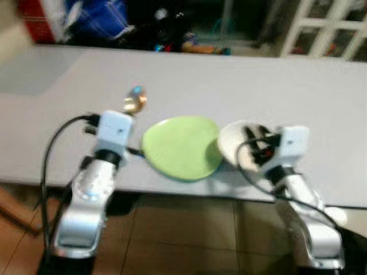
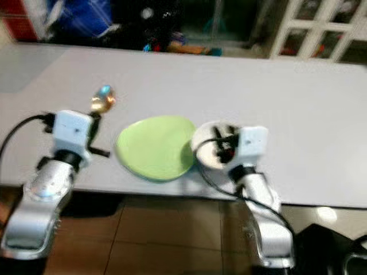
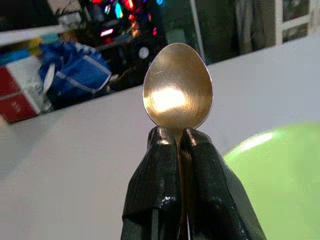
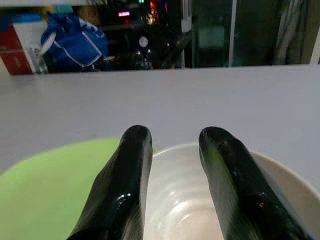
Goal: Setting the table
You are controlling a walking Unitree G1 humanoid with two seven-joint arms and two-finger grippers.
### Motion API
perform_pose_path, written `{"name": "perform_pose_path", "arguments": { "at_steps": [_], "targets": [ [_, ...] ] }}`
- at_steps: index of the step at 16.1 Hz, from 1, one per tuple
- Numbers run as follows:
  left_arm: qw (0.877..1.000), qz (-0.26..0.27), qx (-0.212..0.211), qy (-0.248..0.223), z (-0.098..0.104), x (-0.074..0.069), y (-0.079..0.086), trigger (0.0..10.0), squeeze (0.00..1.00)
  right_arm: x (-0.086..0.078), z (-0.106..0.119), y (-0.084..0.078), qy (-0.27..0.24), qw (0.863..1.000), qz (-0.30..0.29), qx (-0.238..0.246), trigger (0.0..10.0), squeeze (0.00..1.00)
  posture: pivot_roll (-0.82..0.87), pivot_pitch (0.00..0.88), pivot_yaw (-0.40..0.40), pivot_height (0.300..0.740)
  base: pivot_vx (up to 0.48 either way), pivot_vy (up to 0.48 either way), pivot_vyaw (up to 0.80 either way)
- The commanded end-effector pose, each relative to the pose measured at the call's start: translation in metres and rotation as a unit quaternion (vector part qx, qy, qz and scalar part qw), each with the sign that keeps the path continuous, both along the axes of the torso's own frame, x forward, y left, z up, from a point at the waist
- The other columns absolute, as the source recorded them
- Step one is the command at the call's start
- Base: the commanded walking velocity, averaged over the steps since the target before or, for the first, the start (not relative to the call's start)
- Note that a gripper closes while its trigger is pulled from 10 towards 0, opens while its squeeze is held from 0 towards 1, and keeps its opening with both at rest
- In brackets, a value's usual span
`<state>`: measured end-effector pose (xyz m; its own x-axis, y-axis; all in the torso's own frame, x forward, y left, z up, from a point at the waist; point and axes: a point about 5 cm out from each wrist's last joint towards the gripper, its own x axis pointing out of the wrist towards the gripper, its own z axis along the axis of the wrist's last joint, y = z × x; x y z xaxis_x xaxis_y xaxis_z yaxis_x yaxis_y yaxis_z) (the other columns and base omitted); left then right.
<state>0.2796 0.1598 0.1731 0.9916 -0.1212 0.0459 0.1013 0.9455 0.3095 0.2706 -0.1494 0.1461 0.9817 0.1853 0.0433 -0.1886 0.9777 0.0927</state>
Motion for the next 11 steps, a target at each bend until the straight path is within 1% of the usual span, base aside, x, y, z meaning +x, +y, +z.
{"name": "perform_pose_path", "arguments": {
  "at_steps": [1, 2, 3, 4, 5, 7, 9, 10, 11],
  "targets": [
    [1.0, -0.028, -0.013, -0.002, 0.004, 0.002, -0.011, 10.0, 0.0, -0.002, 0.003, -0.012, -0.006, 1.0, -0.022, -0.007, 10.0, 0.0, 0.04, 0.0, 0.003, 0.74, 0.33, 0.0, 0.0],
    [0.999, -0.028, -0.021, 0.001, 0.004, 0.002, -0.012, 10.0, 0.0, -0.002, 0.003, -0.012, -0.007, 1.0, -0.023, -0.007, 10.0, 0.0, 0.04, 0.0, 0.003, 0.74, 0.0, 0.0, 0.0],
    [0.998, -0.046, -0.031, 0.02, 0.001, 0.003, -0.017, 10.0, 0.0, -0.002, 0.004, -0.013, -0.008, 1.0, -0.025, -0.006, 10.0, 0.0, 0.05, 0.0, 0.0, 0.74, 0.0, 0.0, 0.0],
    [0.998, -0.054, -0.034, 0.025, 0.0, 0.004, -0.019, 10.0, 0.0, -0.002, 0.004, -0.013, -0.008, 1.0, -0.026, -0.006, 10.0, 0.0, 0.05, 0.0, 0.0, 0.74, 0.0, 0.0, 0.0],
    [0.996, -0.069, -0.05, 0.037, -0.001, 0.004, -0.024, 10.0, 0.0, -0.001, 0.005, -0.014, -0.01, 1.0, -0.027, -0.005, 10.0, 0.0, 0.05, 0.0, 0.0, 0.74, 0.0, 0.0, 0.0],
    [0.989, -0.064, -0.097, 0.096, -0.012, 0.009, -0.026, 10.0, 0.0, -0.001, 0.007, -0.015, -0.012, 1.0, -0.028, -0.006, 10.0, 0.0, 0.05, 0.0, 0.0, 0.74, 0.0, 0.0, 0.0],
    [0.986, -0.052, -0.102, 0.124, -0.018, 0.015, -0.026, 10.0, 0.0, -0.001, 0.008, -0.014, -0.01, 1.0, -0.013, -0.014, 10.0, 0.0, 0.04, 0.0, -0.002, 0.74, 0.0, 0.0, 0.0],
    [0.983, -0.043, -0.1, 0.146, -0.023, 0.023, -0.025, 10.0, 0.0, -0.001, 0.01, -0.011, -0.005, 1.0, 0.011, -0.02, 10.0, 0.0, 0.04, 0.0, -0.002, 0.74, 0.0, 0.0, 0.0],
    [0.982, -0.035, -0.099, 0.157, -0.024, 0.029, -0.025, 10.0, 0.0, -0.001, 0.013, -0.009, -0.005, 0.999, 0.028, -0.022, 10.0, 0.0, 0.04, 0.0, -0.002, 0.74, 0.0, 0.0, 0.0]
  ]
}}
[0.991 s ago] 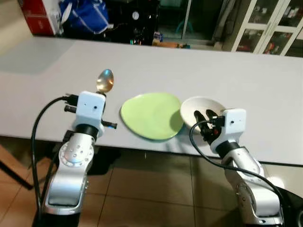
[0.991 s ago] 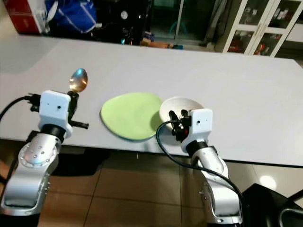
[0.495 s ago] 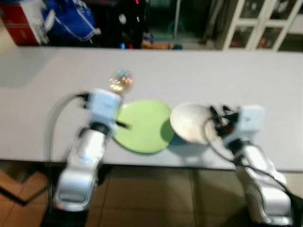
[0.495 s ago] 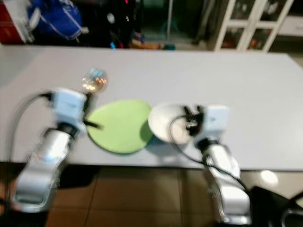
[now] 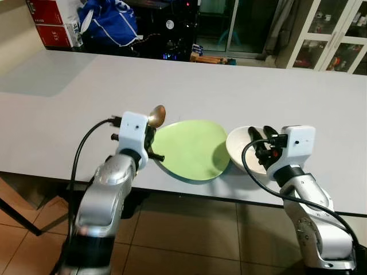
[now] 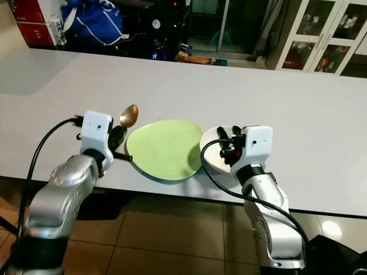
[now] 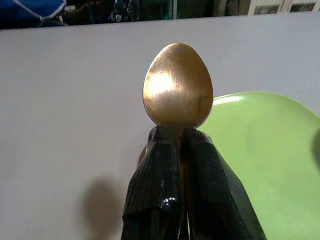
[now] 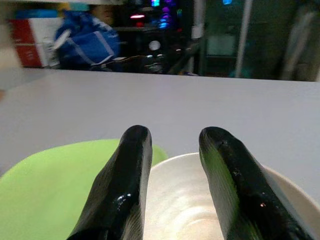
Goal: Setting the table
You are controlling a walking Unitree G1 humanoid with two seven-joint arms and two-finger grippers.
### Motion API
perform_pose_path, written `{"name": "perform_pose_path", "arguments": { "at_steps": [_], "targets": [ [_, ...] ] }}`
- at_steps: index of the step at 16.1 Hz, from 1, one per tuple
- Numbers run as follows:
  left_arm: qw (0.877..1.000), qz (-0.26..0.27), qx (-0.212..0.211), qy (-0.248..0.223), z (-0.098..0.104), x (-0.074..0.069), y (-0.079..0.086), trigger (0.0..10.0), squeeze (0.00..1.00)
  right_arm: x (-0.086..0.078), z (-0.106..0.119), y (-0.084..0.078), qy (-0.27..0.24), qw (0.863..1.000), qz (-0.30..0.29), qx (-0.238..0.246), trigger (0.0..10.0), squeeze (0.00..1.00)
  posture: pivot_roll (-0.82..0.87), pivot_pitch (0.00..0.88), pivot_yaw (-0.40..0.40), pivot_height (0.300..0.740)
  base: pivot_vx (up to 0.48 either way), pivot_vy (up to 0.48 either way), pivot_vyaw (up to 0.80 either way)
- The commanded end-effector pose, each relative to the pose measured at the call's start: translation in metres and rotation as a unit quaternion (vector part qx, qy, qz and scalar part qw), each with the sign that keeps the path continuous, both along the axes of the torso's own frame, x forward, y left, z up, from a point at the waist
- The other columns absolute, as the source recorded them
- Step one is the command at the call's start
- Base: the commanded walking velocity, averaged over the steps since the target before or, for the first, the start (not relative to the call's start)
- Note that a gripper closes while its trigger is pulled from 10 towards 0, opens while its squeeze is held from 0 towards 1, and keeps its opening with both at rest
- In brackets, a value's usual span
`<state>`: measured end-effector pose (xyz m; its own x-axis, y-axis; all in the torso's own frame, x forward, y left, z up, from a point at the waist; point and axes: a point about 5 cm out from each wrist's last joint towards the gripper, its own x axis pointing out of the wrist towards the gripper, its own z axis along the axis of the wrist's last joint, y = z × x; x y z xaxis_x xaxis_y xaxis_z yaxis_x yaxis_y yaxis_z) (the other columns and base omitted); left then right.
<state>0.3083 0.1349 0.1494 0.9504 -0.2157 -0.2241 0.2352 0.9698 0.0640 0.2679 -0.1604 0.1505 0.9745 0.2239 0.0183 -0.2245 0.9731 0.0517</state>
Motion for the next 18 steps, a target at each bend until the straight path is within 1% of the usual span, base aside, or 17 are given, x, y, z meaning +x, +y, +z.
{"name": "perform_pose_path", "arguments": {
  "at_steps": [1, 2, 5, 6, 7, 8, 9, 11, 13, 15, 17, 18],
  "targets": [
    [1.0, 0.008, 0.001, 0.013, -0.001, 0.005, 0.0, 10.0, 0.0, 0.001, 0.01, 0.005, -0.013, 1.0, 0.023, 0.001, 10.0, 0.0, 0.04, 0.0, -0.004, 0.74, 0.0, 0.0, 0.0],
    [1.0, 0.011, 0.0, 0.028, 0.0, 0.013, 0.0, 10.0, 0.0, 0.0, 0.016, 0.009, -0.015, 0.999, 0.05, -0.001, 10.0, 0.0, 0.03, 0.0, -0.001, 0.74, 0.0, 0.0, 0.0],
    [0.999, 0.0, 0.001, 0.045, 0.0, 0.026, -0.002, 10.0, 0.0, -0.002, 0.023, 0.014, -0.009, 0.994, 0.104, -0.025, 10.0, 0.0, 0.03, 0.0, -0.001, 0.74, 0.0, 0.0, 0.0],
    [0.999, -0.018, 0.002, 0.044, 0.0, 0.033, -0.006, 10.0, 0.0, -0.005, 0.026, 0.017, 0.001, 0.989, 0.143, -0.045, 10.0, 0.0, 0.02, 0.0, 0.005, 0.74, 0.0, 0.0, 0.0],
    [0.999, -0.027, -0.002, 0.047, -0.001, 0.035, -0.01, 10.0, 0.0, -0.008, 0.028, 0.019, 0.006, 0.985, 0.163, -0.053, 10.0, 0.0, 0.02, 0.0, 0.005, 0.74, 0.0, 0.0, 0.0],
    [0.997, -0.046, -0.003, 0.057, -0.004, 0.039, -0.018, 10.0, 0.0, -0.013, 0.029, 0.024, 0.01, 0.977, 0.203, -0.069, 10.0, 0.0, 0.02, 0.0, 0.003, 0.74, 0.0, 0.0, 0.0],
    [0.996, -0.059, 0.004, 0.066, -0.008, 0.041, -0.024, 10.0, 0.0, -0.018, 0.029, 0.029, 0.014, 0.97, 0.228, -0.078, 10.0, 0.0, 0.02, 0.0, 0.003, 0.74, 0.0, 0.0, 0.0],
    [0.995, -0.064, 0.01, 0.07, -0.013, 0.046, -0.03, 10.0, 0.0, -0.024, 0.025, 0.034, 0.024, 0.965, 0.247, -0.08, 10.0, 0.0, 0.02, 0.0, 0.004, 0.74, 0.0, 0.0, 0.0],
    [0.995, -0.065, 0.009, 0.07, -0.014, 0.048, -0.032, 10.0, 0.0, -0.025, 0.024, 0.035, 0.029, 0.964, 0.252, -0.081, 10.0, 0.0, 0.02, 0.0, 0.004, 0.74, 0.0, 0.0, 0.0],
    [0.996, -0.052, 0.0, 0.078, -0.019, 0.06, -0.04, 10.0, 0.0, -0.03, 0.02, 0.038, 0.043, 0.959, 0.264, -0.097, 10.0, 0.0, 0.02, 0.0, 0.006, 0.74, 0.0, 0.0, 0.0],
    [0.995, -0.049, -0.003, 0.083, -0.024, 0.063, -0.044, 10.0, 0.0, -0.031, 0.018, 0.039, 0.043, 0.959, 0.262, -0.098, 10.0, 0.0, 0.01, 0.0, 0.008, 0.74, 0.0, 0.0, 0.0],
    [0.994, -0.056, -0.009, 0.089, -0.027, 0.063, -0.049, 10.0, 0.0, -0.032, 0.017, 0.041, 0.044, 0.959, 0.261, -0.097, 10.0, 0.0, 0.01, 0.0, 0.012, 0.74, 0.0, 0.0, 0.0]
  ]
}}
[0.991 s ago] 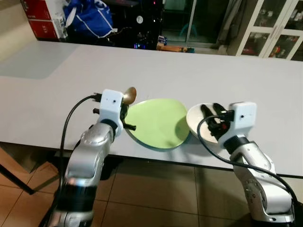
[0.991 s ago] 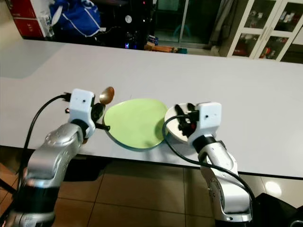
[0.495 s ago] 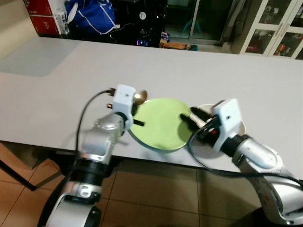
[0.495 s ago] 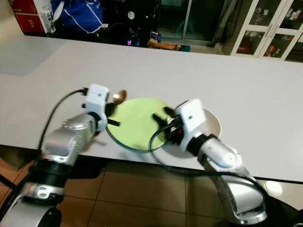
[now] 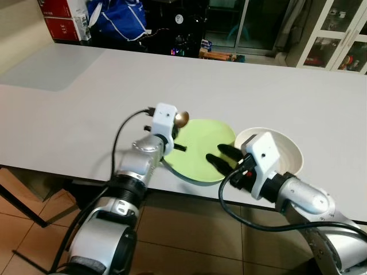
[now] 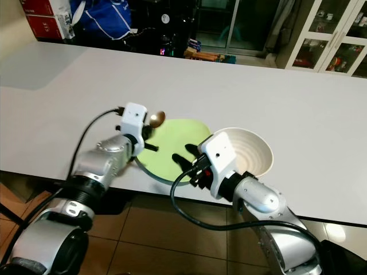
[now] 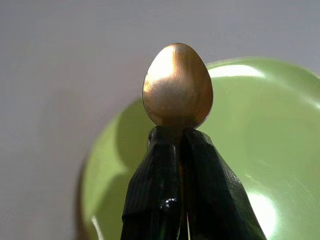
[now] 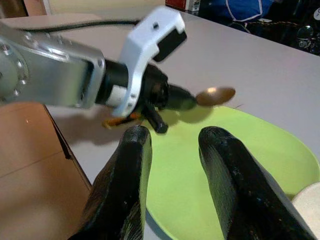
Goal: Setting the table
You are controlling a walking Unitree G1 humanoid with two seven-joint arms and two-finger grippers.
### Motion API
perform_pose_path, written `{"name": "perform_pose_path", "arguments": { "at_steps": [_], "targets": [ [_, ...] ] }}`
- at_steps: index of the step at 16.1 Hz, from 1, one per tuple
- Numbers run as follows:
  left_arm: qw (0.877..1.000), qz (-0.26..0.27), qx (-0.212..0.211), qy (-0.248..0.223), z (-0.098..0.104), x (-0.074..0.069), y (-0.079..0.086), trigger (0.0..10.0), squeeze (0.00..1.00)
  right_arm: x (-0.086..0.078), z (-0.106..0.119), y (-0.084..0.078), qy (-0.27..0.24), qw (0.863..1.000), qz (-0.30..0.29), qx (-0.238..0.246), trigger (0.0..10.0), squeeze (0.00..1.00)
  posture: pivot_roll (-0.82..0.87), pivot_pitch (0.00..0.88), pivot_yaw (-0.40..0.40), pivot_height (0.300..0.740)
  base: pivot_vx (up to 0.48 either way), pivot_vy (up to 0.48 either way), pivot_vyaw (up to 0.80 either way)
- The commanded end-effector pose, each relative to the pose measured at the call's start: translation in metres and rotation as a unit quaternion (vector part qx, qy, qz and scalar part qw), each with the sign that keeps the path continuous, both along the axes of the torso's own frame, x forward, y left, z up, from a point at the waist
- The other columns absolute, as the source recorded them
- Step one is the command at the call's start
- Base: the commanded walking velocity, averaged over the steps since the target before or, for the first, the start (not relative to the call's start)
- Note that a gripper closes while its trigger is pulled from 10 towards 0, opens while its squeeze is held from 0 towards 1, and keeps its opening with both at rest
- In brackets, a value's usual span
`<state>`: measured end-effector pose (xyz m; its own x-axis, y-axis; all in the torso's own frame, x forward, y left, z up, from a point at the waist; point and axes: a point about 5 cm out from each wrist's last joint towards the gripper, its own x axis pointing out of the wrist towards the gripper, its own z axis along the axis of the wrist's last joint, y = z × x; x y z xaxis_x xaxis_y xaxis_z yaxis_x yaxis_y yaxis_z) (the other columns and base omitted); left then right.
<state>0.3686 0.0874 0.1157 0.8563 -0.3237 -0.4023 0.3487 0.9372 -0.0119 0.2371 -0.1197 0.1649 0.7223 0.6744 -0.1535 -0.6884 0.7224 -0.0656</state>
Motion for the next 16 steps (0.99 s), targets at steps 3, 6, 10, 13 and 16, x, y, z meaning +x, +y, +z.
{"name": "perform_pose_path", "arguments": {
  "at_steps": [3, 6, 10, 13, 16],
  "targets": [
    [1.0, -0.009, -0.01, -0.004, 0.003, 0.006, -0.011, 10.0, 0.0, -0.003, -0.002, 0.002, 0.0, 1.0, -0.004, -0.003, 10.0, 0.0, 0.0, 0.0, 0.018, 0.74, 0.0, 0.0, 0.0],
    [1.0, -0.014, -0.003, -0.005, 0.001, 0.007, -0.014, 10.0, 0.0, -0.004, -0.004, 0.003, 0.002, 1.0, -0.006, -0.003, 10.0, 0.0, 0.0, 0.0, 0.019, 0.74, 0.0, 0.0, 0.0],
    [0.999, -0.028, 0.025, -0.013, -0.003, 0.008, -0.017, 10.0, 0.0, -0.006, -0.007, 0.003, 0.002, 1.0, -0.029, -0.005, 10.0, 0.0, -0.01, 0.0, 0.028, 0.74, 0.0, 0.0, 0.0],
    [0.999, -0.02, 0.033, -0.01, -0.007, 0.008, -0.015, 10.0, 0.0, -0.007, -0.009, 0.004, 0.002, 0.999, -0.038, -0.003, 10.0, 0.0, -0.01, 0.0, 0.034, 0.74, 0.0, 0.0, 0.0],
    [1.0, -0.002, 0.028, -0.007, -0.008, 0.009, -0.013, 10.0, 0.27, -0.008, -0.009, 0.004, 0.002, 0.999, -0.041, -0.002, 10.0, 0.0, -0.02, 0.0, 0.034, 0.74, 0.0, 0.0, 0.0]
  ]
}}
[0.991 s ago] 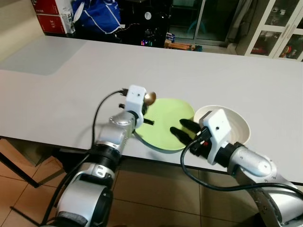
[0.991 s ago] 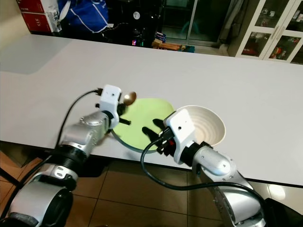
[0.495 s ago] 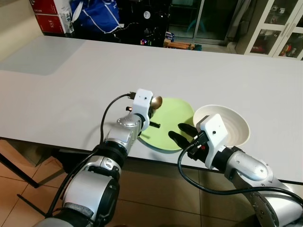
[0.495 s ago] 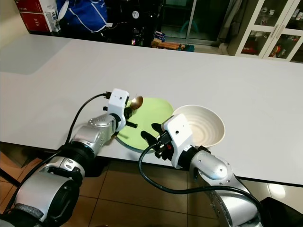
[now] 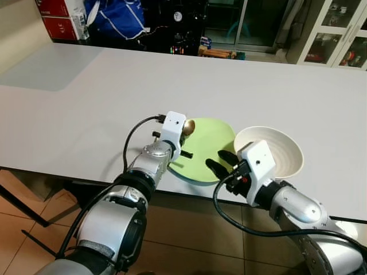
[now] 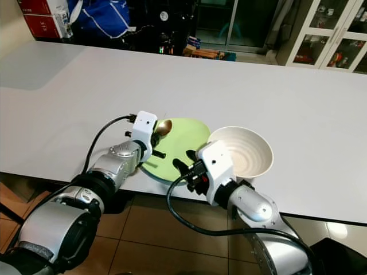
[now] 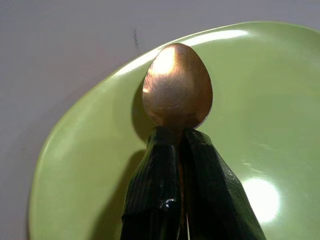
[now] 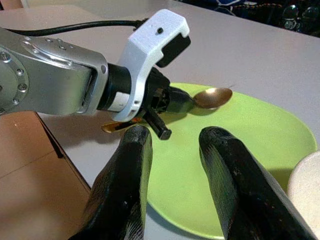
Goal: Setting the table
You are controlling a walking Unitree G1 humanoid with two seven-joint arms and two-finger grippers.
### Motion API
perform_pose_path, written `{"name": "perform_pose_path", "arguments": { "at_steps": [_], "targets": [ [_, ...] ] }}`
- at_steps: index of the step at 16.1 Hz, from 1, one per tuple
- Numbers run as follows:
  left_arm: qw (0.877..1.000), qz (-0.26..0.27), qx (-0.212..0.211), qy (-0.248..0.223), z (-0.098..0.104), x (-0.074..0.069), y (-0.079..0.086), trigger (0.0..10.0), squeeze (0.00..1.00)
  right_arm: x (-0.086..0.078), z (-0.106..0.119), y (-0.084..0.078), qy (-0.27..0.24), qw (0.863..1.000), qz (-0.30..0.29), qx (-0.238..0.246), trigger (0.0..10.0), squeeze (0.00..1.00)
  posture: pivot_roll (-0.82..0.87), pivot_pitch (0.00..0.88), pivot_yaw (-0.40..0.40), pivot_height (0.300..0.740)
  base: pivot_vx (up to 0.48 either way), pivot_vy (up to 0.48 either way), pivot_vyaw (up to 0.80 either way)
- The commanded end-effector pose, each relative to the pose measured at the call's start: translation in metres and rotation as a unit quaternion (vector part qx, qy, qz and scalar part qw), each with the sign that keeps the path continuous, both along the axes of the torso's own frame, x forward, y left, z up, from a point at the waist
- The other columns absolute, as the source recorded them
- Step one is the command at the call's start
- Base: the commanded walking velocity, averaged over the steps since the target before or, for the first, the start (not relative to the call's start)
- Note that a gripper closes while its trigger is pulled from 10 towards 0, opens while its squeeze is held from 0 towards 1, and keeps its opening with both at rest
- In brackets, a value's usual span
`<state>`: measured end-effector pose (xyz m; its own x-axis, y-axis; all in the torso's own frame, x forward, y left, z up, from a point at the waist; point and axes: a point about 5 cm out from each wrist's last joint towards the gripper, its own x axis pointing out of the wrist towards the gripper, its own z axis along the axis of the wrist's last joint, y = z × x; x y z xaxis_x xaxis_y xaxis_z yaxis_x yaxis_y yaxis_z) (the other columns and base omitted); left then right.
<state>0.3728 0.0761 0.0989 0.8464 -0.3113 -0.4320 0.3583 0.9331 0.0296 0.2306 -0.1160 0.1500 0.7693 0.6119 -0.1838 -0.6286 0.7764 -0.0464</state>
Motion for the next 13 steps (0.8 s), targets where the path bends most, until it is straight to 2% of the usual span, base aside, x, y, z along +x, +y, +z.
{"name": "perform_pose_path", "arguments": {
  "at_steps": [1, 4, 7, 9, 10, 11, 13],
  "targets": [
    [1.0, 0.006, 0.001, -0.014, 0.0089, 0.005, -0.0012, 10.0, 0.27, -0.0011, 0.0054, -0.0001, -0.016, 1.0, -0.001, 0.0, 10.0, 0.0, -0.02, 0.0, 0.034, 0.74, 0.0, 0.0, 0.0],
    [1.0, 0.022, -0.017, -0.006, 0.0073, 0.005, -0.0013, 10.0, 0.27, -0.001, 0.0051, 0.0002, -0.016, 1.0, -0.003, -0.002, 10.0, 0.0, -0.02, 0.0, 0.032, 0.74, 0.0, 0.0, 0.0],
    [1.0, 0.019, -0.015, -0.002, 0.0055, 0.0039, -0.0031, 10.0, 0.27, -0.0007, 0.0047, 0.0011, -0.016, 1.0, -0.003, -0.003, 10.0, 0.0, -0.02, 0.0, 0.032, 0.74, 0.0, 0.0, 0.0],
    [1.0, 0.017, -0.015, 0.0, 0.0046, 0.0033, -0.0041, 10.0, 0.3, -0.0007, 0.0045, 0.0015, -0.016, 1.0, -0.003, -0.004, 10.0, 0.0, -0.02, 0.0, 0.032, 0.74, 0.0, 0.0, 0.0],
    [1.0, 0.013, -0.013, -0.001, 0.0048, 0.0033, -0.0048, 10.0, 0.41, -0.0006, 0.0048, 0.0018, -0.016, 1.0, -0.004, -0.003, 10.0, 0.0, -0.02, 0.0, 0.033, 0.74, 0.0, 0.0, 0.0],
    [1.0, 0.011, -0.01, -0.002, 0.0048, 0.0033, -0.0051, 10.0, 0.45, -0.0005, 0.0052, 0.0021, -0.017, 1.0, -0.004, -0.003, 10.0, 0.0, -0.02, 0.0, 0.034, 0.74, 0.0, 0.0, 0.0],
    [1.0, 0.01, -0.007, -0.002, 0.0043, 0.0031, -0.0054, 10.0, 0.44, -0.0007, 0.0066, 0.0024, -0.018, 1.0, -0.004, -0.003, 10.0, 0.0, -0.02, 0.0, 0.034, 0.74, 0.0, 0.0, 0.0]
  ]
}}
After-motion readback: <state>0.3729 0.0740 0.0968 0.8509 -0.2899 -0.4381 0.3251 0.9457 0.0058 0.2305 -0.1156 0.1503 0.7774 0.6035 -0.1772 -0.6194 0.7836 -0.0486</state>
